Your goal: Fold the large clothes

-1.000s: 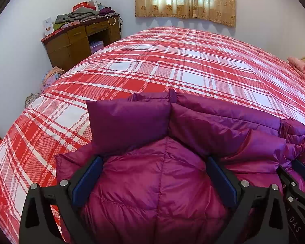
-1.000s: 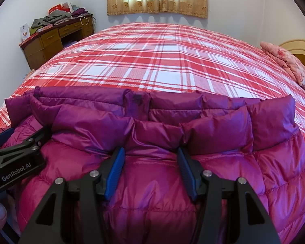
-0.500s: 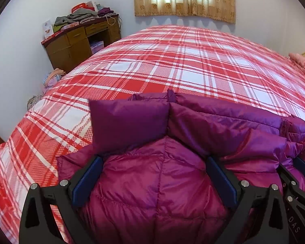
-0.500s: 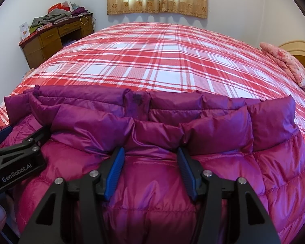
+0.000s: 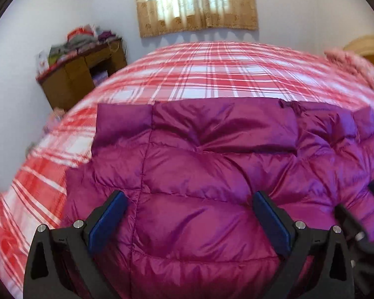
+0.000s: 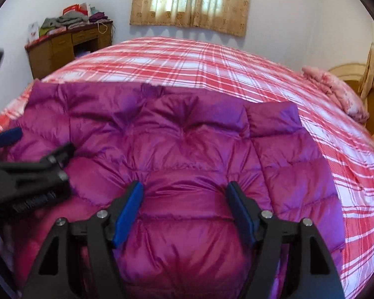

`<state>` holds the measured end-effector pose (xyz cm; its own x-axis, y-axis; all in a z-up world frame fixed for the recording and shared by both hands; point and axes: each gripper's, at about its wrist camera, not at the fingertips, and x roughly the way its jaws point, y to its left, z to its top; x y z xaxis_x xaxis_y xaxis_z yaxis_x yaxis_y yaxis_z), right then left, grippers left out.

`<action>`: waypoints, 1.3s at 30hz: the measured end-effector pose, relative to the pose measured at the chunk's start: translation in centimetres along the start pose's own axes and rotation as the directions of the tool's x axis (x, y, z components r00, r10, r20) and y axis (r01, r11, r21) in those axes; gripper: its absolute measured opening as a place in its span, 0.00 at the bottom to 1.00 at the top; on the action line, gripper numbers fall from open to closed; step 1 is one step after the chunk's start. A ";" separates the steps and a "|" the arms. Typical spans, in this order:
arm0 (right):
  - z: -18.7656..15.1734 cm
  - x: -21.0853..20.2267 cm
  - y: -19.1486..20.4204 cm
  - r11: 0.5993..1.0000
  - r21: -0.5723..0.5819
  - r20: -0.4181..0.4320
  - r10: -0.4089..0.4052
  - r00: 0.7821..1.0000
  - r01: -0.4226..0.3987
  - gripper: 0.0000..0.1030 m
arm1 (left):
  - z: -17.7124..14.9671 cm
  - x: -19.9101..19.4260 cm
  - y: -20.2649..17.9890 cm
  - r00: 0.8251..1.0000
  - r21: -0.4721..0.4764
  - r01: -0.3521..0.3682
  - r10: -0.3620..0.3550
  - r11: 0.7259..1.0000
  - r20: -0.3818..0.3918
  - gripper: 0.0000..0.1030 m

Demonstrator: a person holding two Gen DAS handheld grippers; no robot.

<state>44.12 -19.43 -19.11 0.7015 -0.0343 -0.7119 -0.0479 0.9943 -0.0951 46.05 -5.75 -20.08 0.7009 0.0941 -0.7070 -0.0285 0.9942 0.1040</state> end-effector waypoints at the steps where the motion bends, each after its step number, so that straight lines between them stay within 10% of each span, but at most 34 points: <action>1: 0.1 0.4 0.3 1.000 -0.013 -0.013 -0.006 1.000 0.006 0.72 | 0.0 0.3 0.3 1.000 -0.013 0.010 -0.010 1.000 -0.011 0.99; 14: -2.6 -5.4 0.1 0.998 -0.005 0.048 0.067 0.997 -0.067 0.78 | -4.6 -9.7 7.5 0.994 -0.108 -0.063 0.072 0.992 0.086 0.99; 27: -4.6 -3.8 2.5 0.998 -0.067 0.013 0.015 1.000 -0.014 0.80 | -9.6 -7.1 9.8 0.993 -0.340 0.105 -0.114 0.935 -0.007 0.98; 34: -5.1 -3.7 2.1 0.998 -0.069 0.009 0.012 1.000 -0.011 0.81 | -9.4 -7.2 9.9 0.962 -0.366 0.266 -0.272 0.892 0.035 0.37; 39: -5.3 -3.9 2.2 0.997 -0.071 0.016 0.008 1.000 -0.007 0.81 | -9.6 -7.4 11.0 0.932 -0.413 0.350 -0.358 0.841 0.061 0.18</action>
<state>37.54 -17.65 -20.21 0.7125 -0.0249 -0.7012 -0.1028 0.9849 -0.1395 33.68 5.03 -20.41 0.7069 -0.2713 -0.6532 -0.0732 0.8905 -0.4491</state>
